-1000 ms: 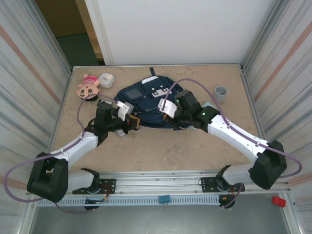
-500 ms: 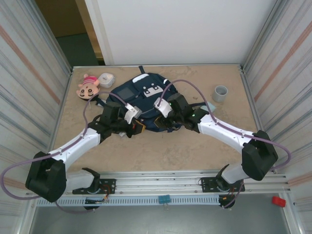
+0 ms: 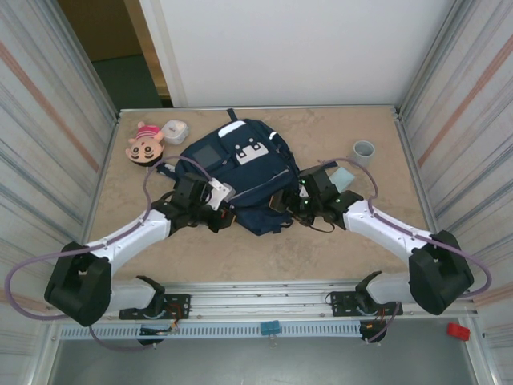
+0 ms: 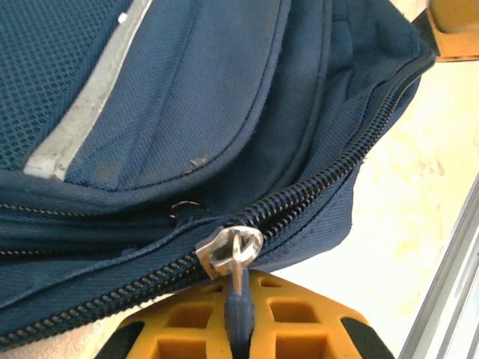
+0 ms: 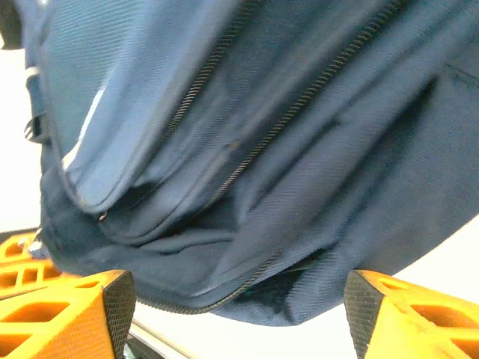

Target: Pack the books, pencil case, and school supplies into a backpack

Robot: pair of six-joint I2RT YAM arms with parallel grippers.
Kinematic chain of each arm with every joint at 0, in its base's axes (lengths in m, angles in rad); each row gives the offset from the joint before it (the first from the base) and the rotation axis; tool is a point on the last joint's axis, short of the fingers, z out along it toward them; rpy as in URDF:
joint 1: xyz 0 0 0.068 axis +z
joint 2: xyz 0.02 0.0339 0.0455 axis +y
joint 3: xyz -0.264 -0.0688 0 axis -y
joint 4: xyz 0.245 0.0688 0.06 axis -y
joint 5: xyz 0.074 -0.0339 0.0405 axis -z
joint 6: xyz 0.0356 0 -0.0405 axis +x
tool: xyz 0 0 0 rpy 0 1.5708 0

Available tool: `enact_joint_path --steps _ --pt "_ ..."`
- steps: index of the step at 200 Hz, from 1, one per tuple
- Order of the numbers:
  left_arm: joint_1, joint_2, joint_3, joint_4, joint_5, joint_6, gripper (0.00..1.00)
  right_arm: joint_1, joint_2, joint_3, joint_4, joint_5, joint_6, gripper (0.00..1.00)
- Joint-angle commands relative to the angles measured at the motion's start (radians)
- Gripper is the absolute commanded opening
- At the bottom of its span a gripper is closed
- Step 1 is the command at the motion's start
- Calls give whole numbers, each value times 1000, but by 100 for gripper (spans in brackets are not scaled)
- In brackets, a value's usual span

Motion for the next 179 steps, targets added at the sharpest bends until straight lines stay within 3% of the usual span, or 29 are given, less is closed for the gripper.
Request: enact_joint_path --steps 1,39,62,91,131,160,179 --pt "-19 0 28 -2 -26 2 0 -27 52 -37 197 -92 257 75" --pt "-51 16 23 15 -48 -18 0 -2 151 -17 282 -94 318 72" --pt "-85 50 37 11 -38 -22 0 -1 197 -48 375 -86 361 55" --pt "-146 95 72 5 -1 -33 4 24 221 -54 441 -78 386 41" --pt "-232 147 122 34 37 -64 9 41 213 -53 444 -53 386 37" --pt "-259 167 152 22 22 -61 23 25 179 -43 378 -59 313 38" --pt "-257 134 166 -24 -24 -15 42 6 142 -2 237 -73 187 41"
